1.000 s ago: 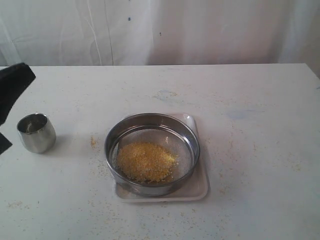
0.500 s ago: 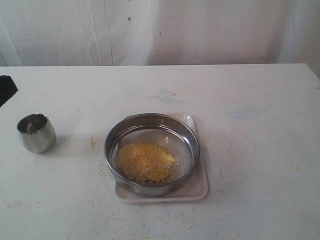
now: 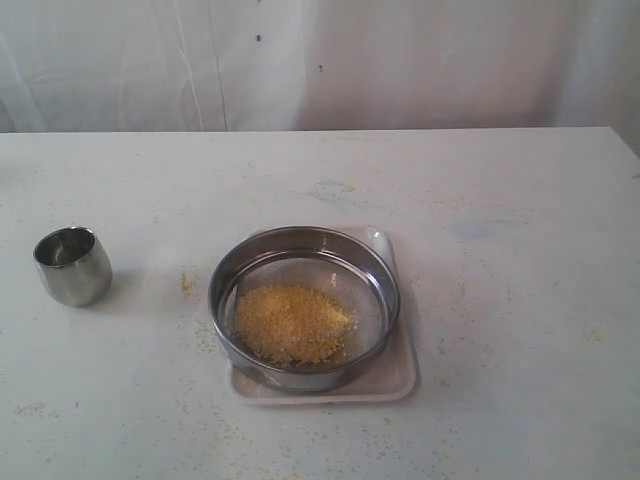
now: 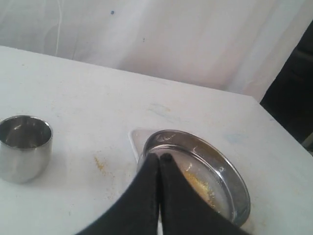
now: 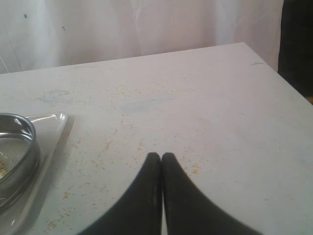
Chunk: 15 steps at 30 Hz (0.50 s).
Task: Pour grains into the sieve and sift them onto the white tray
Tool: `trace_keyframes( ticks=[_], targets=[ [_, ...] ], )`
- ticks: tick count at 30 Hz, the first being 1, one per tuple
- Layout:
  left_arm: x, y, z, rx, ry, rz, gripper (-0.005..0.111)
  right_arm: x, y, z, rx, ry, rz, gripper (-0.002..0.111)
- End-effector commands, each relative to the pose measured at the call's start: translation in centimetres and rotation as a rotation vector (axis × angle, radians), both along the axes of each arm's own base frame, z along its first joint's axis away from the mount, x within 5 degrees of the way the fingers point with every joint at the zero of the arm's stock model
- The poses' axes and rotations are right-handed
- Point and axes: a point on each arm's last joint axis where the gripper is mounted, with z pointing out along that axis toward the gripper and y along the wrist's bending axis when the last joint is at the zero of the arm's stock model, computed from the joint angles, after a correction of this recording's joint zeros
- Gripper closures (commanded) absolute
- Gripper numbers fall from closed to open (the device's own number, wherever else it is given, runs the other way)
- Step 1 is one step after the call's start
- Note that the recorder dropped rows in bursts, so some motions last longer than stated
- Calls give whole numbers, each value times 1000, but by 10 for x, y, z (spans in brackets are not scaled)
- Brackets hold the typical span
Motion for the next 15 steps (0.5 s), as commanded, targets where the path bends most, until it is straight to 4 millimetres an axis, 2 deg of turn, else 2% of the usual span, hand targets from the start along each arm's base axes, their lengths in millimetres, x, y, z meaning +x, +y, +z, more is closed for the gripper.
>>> trace_keyframes(
  ticks=[1, 12, 15],
  targets=[
    [-1, 1, -4, 102, -48, -6, 107, 0, 0, -1, -8, -6, -2, 108],
    [-7, 3, -2, 50, -63, -2, 107, 0, 0, -1, -8, -6, -2, 108],
    [-12, 8, -8, 55, -14, 25, 107, 0, 0, -1, -8, -6, -2, 108]
  ],
)
